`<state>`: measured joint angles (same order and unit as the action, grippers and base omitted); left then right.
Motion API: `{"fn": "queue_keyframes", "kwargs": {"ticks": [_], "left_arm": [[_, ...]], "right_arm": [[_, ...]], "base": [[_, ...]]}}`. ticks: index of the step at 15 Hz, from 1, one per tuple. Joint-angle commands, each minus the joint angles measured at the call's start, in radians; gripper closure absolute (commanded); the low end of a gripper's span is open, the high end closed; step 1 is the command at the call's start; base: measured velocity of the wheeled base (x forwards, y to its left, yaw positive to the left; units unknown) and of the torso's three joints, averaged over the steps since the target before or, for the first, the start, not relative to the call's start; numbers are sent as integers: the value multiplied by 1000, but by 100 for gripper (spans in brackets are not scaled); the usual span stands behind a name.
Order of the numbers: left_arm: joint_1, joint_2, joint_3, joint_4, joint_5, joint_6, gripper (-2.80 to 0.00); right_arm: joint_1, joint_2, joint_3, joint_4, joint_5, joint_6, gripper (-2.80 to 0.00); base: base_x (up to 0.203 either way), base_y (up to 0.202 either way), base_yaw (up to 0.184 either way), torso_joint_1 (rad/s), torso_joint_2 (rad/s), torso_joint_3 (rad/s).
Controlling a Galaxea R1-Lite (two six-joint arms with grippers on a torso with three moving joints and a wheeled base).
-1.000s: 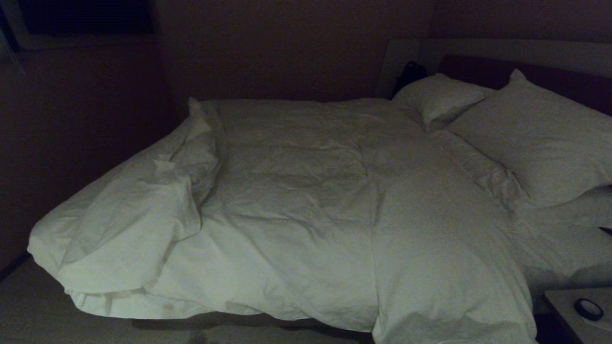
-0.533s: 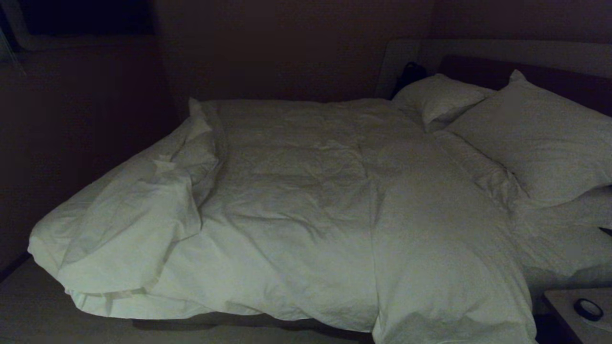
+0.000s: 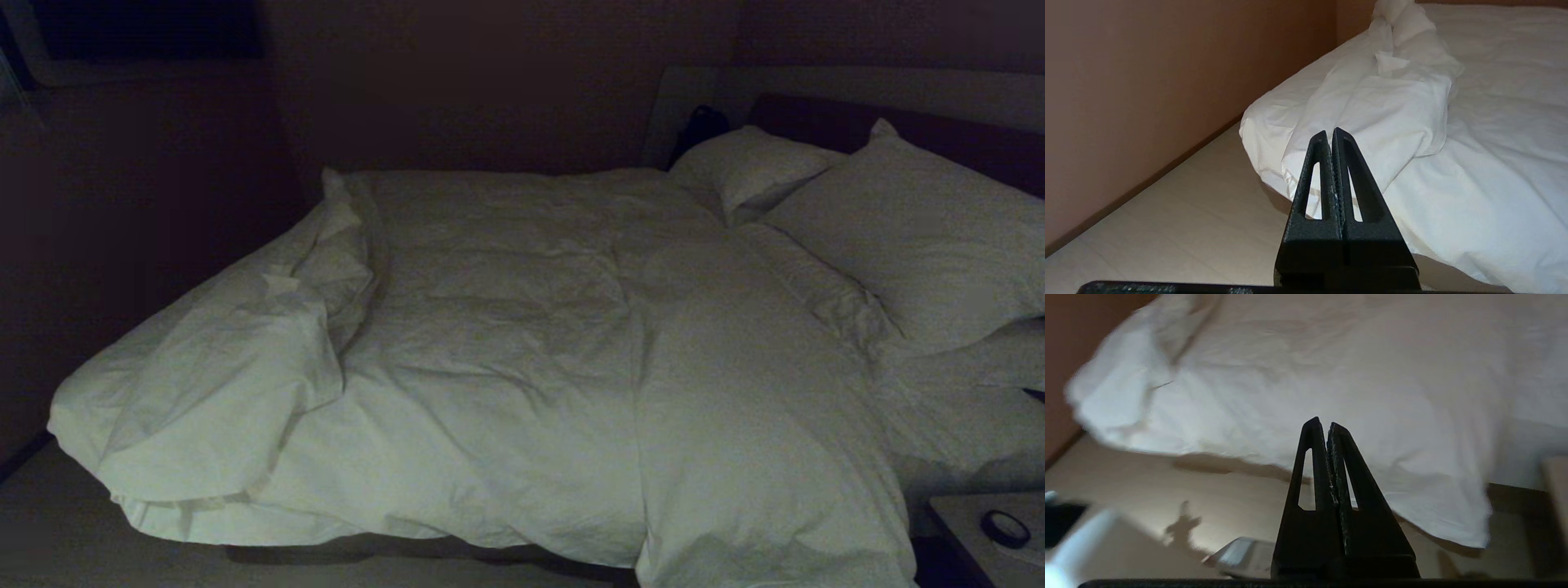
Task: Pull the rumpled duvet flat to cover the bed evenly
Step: Hold the folded corner of the quilt
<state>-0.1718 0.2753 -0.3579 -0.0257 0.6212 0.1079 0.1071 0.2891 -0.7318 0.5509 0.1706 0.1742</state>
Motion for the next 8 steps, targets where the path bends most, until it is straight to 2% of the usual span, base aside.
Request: {"fn": "queue_keyframes", "kwargs": {"ticks": [1,3,4,8], "left_arm": [[83,-1,14,-1,-3,5,0],[165,-23,31,-2,-30,24,0],[179,-65,47,-3,-50,32,0],[190,-90,71,-2,-85,37,0]], "right_arm": [[9,-2,7,-16,-179,1,0],[9,-2,8,-38,-212,5,0],[9,-3,8,-40,-252,4,0],[-1,-3,7,-40,-269,3,0]], "base": [[0,0,0,0,0,0],[0,0,0,0,0,0],[0,0,0,0,0,0],[0,0,0,0,0,0]]}}
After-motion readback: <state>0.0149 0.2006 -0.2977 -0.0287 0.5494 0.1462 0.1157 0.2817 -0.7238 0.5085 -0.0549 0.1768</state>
